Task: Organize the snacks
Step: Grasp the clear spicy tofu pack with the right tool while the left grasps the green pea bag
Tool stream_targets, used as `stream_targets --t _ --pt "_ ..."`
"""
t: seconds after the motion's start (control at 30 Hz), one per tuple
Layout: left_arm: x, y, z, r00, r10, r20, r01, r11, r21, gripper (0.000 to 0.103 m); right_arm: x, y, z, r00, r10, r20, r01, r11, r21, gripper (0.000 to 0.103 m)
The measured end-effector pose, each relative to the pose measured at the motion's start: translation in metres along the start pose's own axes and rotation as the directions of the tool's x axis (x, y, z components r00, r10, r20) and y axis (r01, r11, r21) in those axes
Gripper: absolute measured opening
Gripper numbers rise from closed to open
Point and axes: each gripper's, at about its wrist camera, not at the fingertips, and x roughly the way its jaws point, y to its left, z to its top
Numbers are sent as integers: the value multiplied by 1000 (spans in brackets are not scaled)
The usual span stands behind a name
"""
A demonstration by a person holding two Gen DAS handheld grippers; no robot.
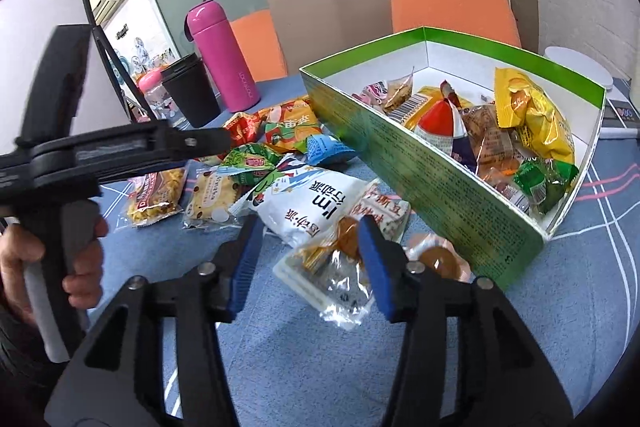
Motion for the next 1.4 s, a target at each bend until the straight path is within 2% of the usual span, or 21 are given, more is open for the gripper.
stream_targets --t 0.1,0.17,0.2,0.23,0.3,0.4,0.6,0.8,0.83,0.87,0.93,0.97,1.07,1.1,1.13,1.2,1.23,1.27,1.37,1.4 --pt "18 1 1 999 19 -33 -20 1000 -7 62 4 -2 1 1000 -9 -17 9 1000 11 54" --pt "30 6 2 998 14 -60 -15 1000 -22 47 6 -3 0 999 -26 -33 26 1000 14 55" --pt "34 10 1 997 -15 -71 12 999 -36 41 8 -4 -1 998 -38 -44 39 999 19 55" --pt "32 12 0 998 -22 -58 20 999 -41 35 9 -6 -2 998 -47 -51 48 999 24 55" --pt "28 11 -4 998 -30 -62 28 999 -33 29 11 -9 -3 996 -67 -66 69 997 30 55" --pt "14 8 -15 998 -31 -48 30 999 -16 26 12 -15 -5 995 -59 -81 63 997 53 55" --pt "-28 10 -45 997 -75 -7 75 997 -15 26 16 -15 -5 992 -68 -109 74 996 46 55" --pt "-56 18 -73 998 -69 13 69 997 -18 26 34 -16 3 985 -76 -153 85 995 51 55" --pt "-57 21 -78 998 -60 8 61 998 -21 26 33 -16 2 985 -74 -154 82 996 46 52" --pt "-59 24 -80 998 -56 3 56 998 -28 26 32 -16 0 984 -78 -157 84 996 32 38" --pt "-59 32 -89 998 -52 -20 51 998 -46 27 27 -18 -4 983 -88 -164 92 996 16 22" --pt "-60 34 -94 998 -54 -28 53 997 -54 27 24 -20 -6 981 -92 -168 95 995 8 19" --pt "-64 37 -104 998 -59 -22 57 995 -80 28 14 -30 -10 979 -89 -183 97 995 35 17" --pt "-64 36 -105 999 -51 -19 49 996 -78 30 11 -31 -8 979 -108 -175 117 992 42 18" --pt "-65 36 -105 999 -43 -17 41 996 -76 36 9 -31 -6 981 -110 -159 119 992 48 19" --pt "-68 33 -106 999 -34 -6 33 997 -70 49 8 -29 1 987 -77 -144 90 993 81 31" --pt "-71 32 -107 999 -34 2 34 997 -66 54 10 -26 4 987 -69 -145 83 992 95 42" --pt "-74 32 -109 999 -32 14 33 998 -60 56 13 -23 7 987 -68 -143 83 991 101 49" --pt "-79 31 -111 999 -27 32 28 998 -53 62 28 -15 13 985 -109 -133 126 984 125 58" --pt "-80 32 -111 999 -30 31 32 998 -54 63 35 -16 15 982 -131 -137 150 979 140 58"
